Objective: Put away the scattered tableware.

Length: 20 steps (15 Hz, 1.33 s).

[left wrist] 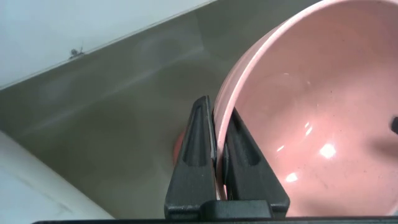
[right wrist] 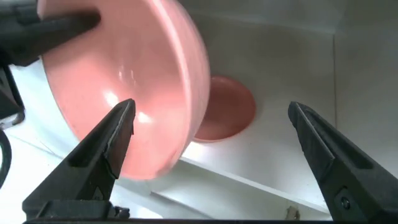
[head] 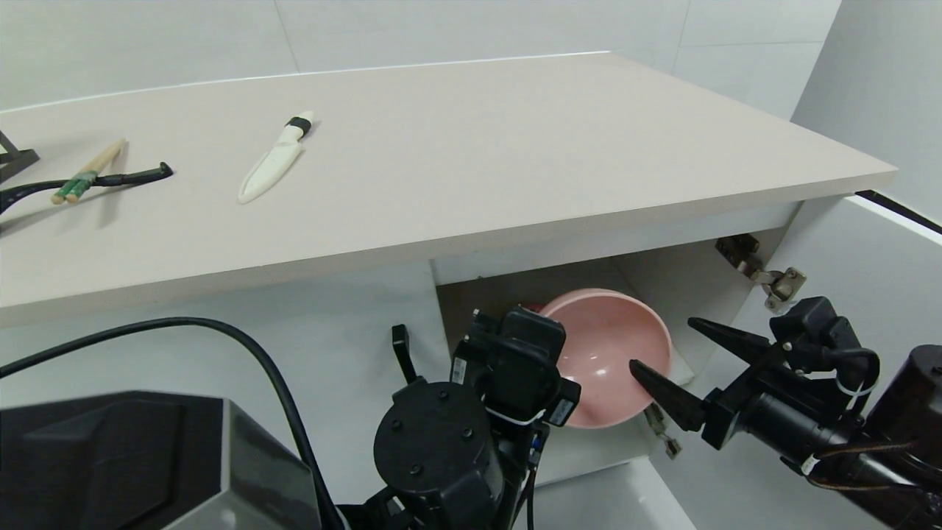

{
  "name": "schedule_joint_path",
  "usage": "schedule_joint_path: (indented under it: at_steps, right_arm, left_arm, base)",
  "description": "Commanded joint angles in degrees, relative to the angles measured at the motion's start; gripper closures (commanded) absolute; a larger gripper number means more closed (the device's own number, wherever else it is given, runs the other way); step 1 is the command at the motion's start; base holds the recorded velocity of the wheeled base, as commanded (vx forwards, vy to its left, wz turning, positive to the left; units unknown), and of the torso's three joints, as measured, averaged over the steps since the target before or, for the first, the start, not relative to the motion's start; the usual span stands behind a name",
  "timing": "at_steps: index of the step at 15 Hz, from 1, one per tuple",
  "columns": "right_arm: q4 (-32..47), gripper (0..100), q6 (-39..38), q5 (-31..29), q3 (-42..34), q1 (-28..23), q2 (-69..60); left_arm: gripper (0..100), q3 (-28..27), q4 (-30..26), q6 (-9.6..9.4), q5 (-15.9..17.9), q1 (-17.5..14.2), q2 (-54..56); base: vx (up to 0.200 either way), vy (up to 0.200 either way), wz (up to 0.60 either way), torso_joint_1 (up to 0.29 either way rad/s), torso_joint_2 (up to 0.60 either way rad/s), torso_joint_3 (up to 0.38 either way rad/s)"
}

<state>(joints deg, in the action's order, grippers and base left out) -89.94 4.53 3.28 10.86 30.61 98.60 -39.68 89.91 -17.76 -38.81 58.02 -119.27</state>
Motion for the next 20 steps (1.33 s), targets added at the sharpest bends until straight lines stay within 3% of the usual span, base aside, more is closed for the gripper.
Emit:
schedule_joint_path:
  at_steps: [1, 3, 4, 8, 11, 12, 16, 20]
  right_arm:
    - [-0.06, 0, -0.05, 0.06, 0.65, -1.08, 0.72]
    - [-0.06, 0, -0.14, 0.06, 0.65, -1.08, 0.46]
    - [-0.06, 100, -0.14, 0.06, 0.39, -0.99, 0.28]
    - [-0.06, 100, -0.14, 0.06, -0.14, 1.73, 0.28]
    - [-0.06, 100, -0.14, 0.06, -0.23, 3.4, 0.1]
    - [-0.06, 100, -0.14, 0.06, -0.14, 3.4, 0.02]
    - [-0.06, 100, -0.14, 0.15, -0.05, 2.26, -0.95]
    - [-0.06, 100, -0.14, 0.15, -0.05, 1.82, -0.78]
  left_arm:
    - [100, -0.57, 0.09, 0.01, -0.03, -0.01, -0.17]
    - [100, -0.57, 0.09, 0.01, -0.03, 0.08, -0.17]
    - [100, -0.57, 0.09, 0.1, -0.03, 0.08, -0.17]
    - [100, -0.66, 0.09, 0.1, 0.06, 0.43, -0.26]
    - [100, -0.49, 0.09, 0.1, 2.16, 0.78, -0.35]
    - [0, -0.31, 0.09, 0.1, 3.04, 1.05, -0.26]
    - [0, 6.02, 0.09, 0.18, 11.39, 2.45, 5.28]
    - [0, 15.6, 0.09, 1.41, 26.69, 0.34, 15.03]
  base:
    - [0.0, 0.0, 0.0, 0.0, 0.0, 0.0]
    - [0.0, 0.0, 0.0, 0.0, 0.0, 0.0]
    - [0.0, 0.0, 0.0, 0.0, 0.0, 0.0]
    - [0.0, 0.0, 0.0, 0.0, 0.0, 0.0]
    - [0.0, 0.0, 0.0, 0.0, 0.0, 0.0]
    - [0.0, 0.0, 0.0, 0.0, 0.0, 0.0]
    - [0.0, 0.0, 0.0, 0.0, 0.0, 0.0]
    - [0.0, 0.0, 0.0, 0.0, 0.0, 0.0]
